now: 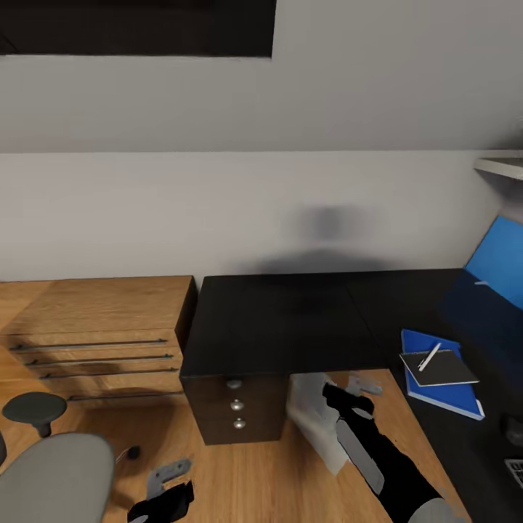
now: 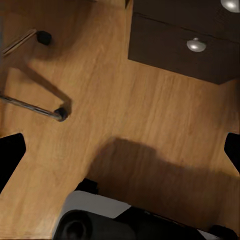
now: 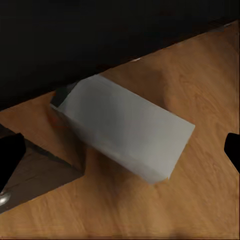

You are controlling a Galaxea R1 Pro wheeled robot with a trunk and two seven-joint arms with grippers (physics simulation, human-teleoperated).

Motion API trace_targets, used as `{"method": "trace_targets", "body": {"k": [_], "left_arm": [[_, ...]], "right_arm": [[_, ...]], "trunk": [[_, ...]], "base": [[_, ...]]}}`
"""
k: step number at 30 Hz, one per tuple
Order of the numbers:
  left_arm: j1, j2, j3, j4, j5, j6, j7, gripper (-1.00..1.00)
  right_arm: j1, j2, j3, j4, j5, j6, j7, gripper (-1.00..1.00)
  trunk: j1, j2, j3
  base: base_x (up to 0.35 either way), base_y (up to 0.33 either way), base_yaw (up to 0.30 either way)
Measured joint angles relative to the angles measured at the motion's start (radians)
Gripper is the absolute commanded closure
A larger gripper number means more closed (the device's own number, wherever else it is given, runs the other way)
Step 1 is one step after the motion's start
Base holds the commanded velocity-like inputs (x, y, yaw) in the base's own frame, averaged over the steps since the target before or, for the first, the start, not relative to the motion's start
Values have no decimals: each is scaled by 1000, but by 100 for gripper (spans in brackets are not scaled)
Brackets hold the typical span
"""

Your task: In the bedroom, organize the workspace by keeping the computer under the desk, ensuring the monitor is on the desk, placing the keyboard on the desk next to the monitor, placing the mouse on the desk next to the keyboard, moving the folder from the swivel chair onto the desk next to the mouse, stacking the notebook on top of the folder with the pen on top of the notebook, and positioning the swivel chair next to the desk.

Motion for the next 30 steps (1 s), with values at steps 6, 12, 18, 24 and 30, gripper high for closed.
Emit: {"method": "trace_targets", "body": {"k": [6,12,18,24,30], "left_arm": [[0,0,5,167,1,-3,0,-100],[0,-1,0,358,-2,-12,-13,-100],[-4,-6,1,577,-9,-161,-182,-100],[-70,-31,2,818,-14,-361,-348,-100],[-85,-35,3,861,-17,-447,-385,-100]], "right_arm": [[79,27,118,122,36,-94,3,-100],[86,60,271,363,50,-265,7,-100],[87,115,373,617,49,-511,21,-100],[87,126,381,783,42,-616,194,-100],[87,123,378,857,35,-643,323,-100]], "trunk": [[-23,42,19],[-47,84,38],[-58,105,47],[-58,105,47],[-58,105,47]], "base": [[-336,84,0],[-150,35,0],[-18,4,0],[-1,0,0],[0,0,0]]}}
